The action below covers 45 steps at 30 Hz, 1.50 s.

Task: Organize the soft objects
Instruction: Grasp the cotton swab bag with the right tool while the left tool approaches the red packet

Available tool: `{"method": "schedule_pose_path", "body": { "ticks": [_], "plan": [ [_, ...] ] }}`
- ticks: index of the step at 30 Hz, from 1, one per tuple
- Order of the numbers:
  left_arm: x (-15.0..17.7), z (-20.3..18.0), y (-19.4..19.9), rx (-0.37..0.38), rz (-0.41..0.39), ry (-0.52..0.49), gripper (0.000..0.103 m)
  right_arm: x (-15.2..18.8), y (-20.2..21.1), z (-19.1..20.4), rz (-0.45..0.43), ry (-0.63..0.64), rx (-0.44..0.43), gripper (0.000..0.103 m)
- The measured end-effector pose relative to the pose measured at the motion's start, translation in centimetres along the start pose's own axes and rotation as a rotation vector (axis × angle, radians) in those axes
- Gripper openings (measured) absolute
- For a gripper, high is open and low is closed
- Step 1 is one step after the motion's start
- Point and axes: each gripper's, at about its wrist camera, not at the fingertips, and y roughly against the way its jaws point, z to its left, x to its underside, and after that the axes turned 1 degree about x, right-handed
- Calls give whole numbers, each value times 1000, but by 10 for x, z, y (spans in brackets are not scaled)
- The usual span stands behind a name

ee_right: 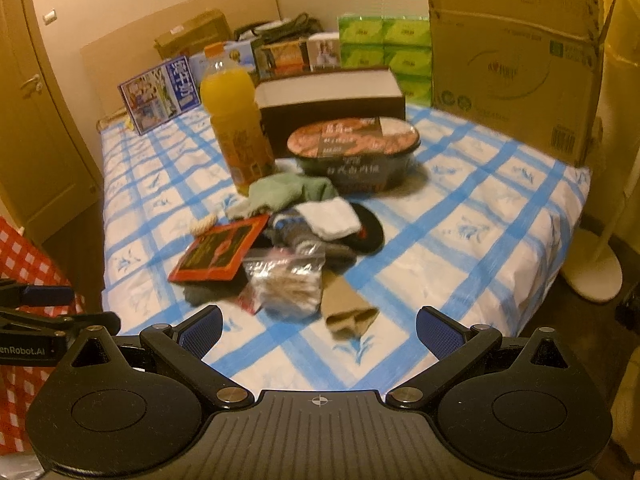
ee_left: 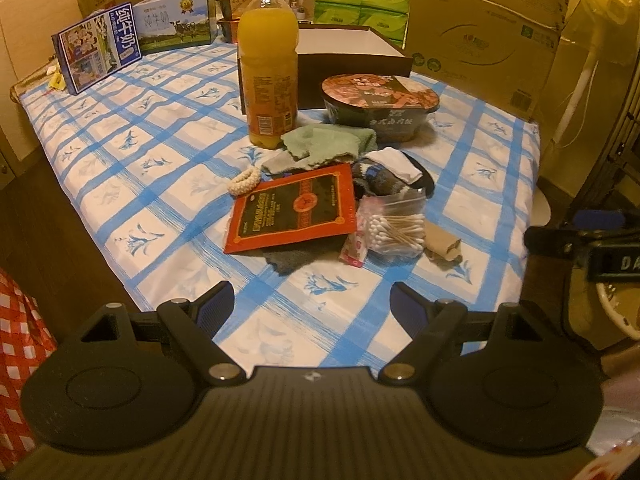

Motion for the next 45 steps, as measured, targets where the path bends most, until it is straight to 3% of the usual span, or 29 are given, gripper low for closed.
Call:
{"method": "schedule_pose_path", "body": {
  "ticks": [6, 8, 13, 29, 39, 45],
  "plan": [
    [1, 6, -19, -44, -10, -22, 80, 6, -17, -13, -39, 45, -3, 102],
    [0, 9, -24, -49, -10, -25, 80, 8, -22, -17, -45, 61, -8, 94],
    [-1, 14, -39, -69, -6, -36, 78, 11, -42, -22, -45, 105, -44, 90],
    [-4, 28, -89, -84, 33, -48, 78, 8, -115, 20, -53, 453, -162, 74],
    [-14, 41, -115, -79, 69, -29, 78, -5, -150, 29, -56, 546, -187, 72],
    [-17, 45, -123, -77, 82, -28, 78, 3, -173, 32, -5, 627, -206, 72]
  ]
}}
